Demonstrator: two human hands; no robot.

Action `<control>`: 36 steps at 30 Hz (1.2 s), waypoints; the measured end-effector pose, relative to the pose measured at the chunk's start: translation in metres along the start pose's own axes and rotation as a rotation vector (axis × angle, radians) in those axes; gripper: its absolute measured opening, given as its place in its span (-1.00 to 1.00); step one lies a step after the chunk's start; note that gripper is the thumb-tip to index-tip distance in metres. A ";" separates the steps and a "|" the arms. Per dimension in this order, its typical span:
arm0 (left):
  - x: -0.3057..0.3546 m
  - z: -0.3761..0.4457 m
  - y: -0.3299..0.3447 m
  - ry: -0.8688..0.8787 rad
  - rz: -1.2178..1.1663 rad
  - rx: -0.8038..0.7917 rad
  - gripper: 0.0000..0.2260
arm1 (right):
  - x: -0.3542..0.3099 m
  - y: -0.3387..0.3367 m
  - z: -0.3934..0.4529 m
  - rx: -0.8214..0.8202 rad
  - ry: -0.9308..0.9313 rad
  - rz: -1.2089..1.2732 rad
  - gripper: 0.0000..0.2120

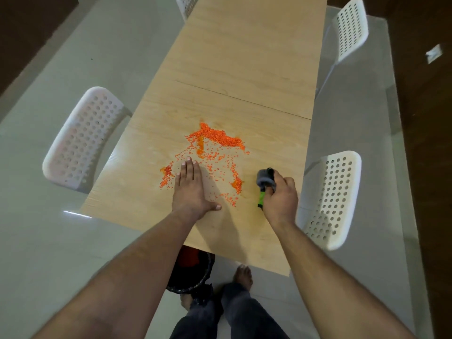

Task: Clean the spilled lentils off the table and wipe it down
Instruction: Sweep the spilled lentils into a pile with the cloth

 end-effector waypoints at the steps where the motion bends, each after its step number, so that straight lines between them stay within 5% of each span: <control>1: -0.001 0.001 -0.001 0.006 -0.001 -0.006 0.46 | -0.001 0.004 -0.004 -0.002 -0.006 -0.023 -0.47; 12: 0.010 0.027 -0.009 -0.066 -0.071 -0.023 0.45 | -0.085 0.068 -0.005 -0.153 -0.055 0.130 -0.47; 23: 0.016 0.055 -0.015 -0.214 -0.098 0.017 0.51 | -0.032 0.044 0.106 -0.050 -0.075 0.062 -0.51; 36: 0.009 0.065 -0.013 -0.261 -0.081 0.003 0.46 | -0.070 0.069 0.078 -0.395 -0.301 0.246 -0.43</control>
Point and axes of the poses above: each hand's wrist, its own z-axis towards the middle knuckle, its own y-axis out of the palm, x = y × z, the point moved 1 cm from there along z, towards the middle knuckle, and after that the axes turned 14 degrees about x, right-handed, at the moved point
